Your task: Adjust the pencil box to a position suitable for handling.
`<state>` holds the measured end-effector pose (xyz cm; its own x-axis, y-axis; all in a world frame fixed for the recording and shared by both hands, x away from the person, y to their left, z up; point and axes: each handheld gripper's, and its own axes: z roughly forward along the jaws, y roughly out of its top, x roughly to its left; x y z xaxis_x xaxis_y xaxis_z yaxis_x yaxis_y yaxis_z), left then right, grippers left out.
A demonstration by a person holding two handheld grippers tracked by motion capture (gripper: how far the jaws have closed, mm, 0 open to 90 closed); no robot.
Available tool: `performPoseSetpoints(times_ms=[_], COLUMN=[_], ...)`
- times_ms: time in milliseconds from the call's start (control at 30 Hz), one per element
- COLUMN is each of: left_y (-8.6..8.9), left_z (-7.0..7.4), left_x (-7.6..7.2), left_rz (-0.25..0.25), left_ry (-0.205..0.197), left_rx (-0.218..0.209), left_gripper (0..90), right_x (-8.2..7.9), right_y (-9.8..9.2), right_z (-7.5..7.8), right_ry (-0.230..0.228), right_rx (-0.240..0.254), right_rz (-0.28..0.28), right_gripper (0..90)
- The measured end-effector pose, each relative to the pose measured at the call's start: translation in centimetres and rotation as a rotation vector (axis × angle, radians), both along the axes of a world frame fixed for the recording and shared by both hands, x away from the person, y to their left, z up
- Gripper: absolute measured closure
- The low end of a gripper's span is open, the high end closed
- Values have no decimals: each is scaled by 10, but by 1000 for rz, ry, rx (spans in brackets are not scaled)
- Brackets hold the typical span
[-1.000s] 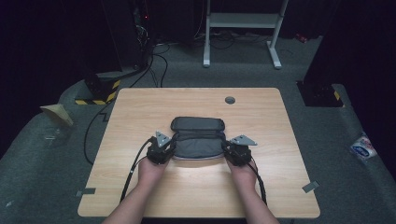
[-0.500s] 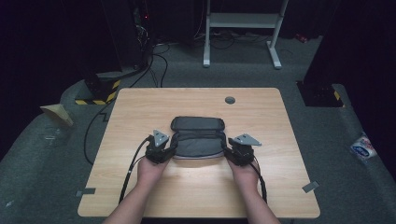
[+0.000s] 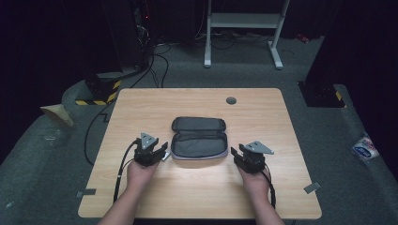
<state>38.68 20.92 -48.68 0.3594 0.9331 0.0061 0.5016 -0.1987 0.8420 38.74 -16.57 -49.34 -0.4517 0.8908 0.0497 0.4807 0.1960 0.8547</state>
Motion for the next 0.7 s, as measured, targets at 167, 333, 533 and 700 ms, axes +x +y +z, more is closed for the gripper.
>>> performPoseSetpoints(times_ms=[167,333,533,700], left_y=[12,23,35,31], left_z=[-8,-16,-26,-36], left_x=[-9,-19,-24,-24], left_rz=[-7,-31,-48,-78], left_ry=[21,39,71,93], left_rx=[-22,-18,-13,18], left_gripper=[539,507,454,408], right_x=[-12,-24,-36,-40], right_y=[-11,-23,-37,-41], right_z=[-6,-15,-27,-29], right_ry=[17,57,119,153], right_rx=[-8,-49,-115,-141], right_rz=[-14,-29,-64,-72], right_gripper=[596,601,561,499])
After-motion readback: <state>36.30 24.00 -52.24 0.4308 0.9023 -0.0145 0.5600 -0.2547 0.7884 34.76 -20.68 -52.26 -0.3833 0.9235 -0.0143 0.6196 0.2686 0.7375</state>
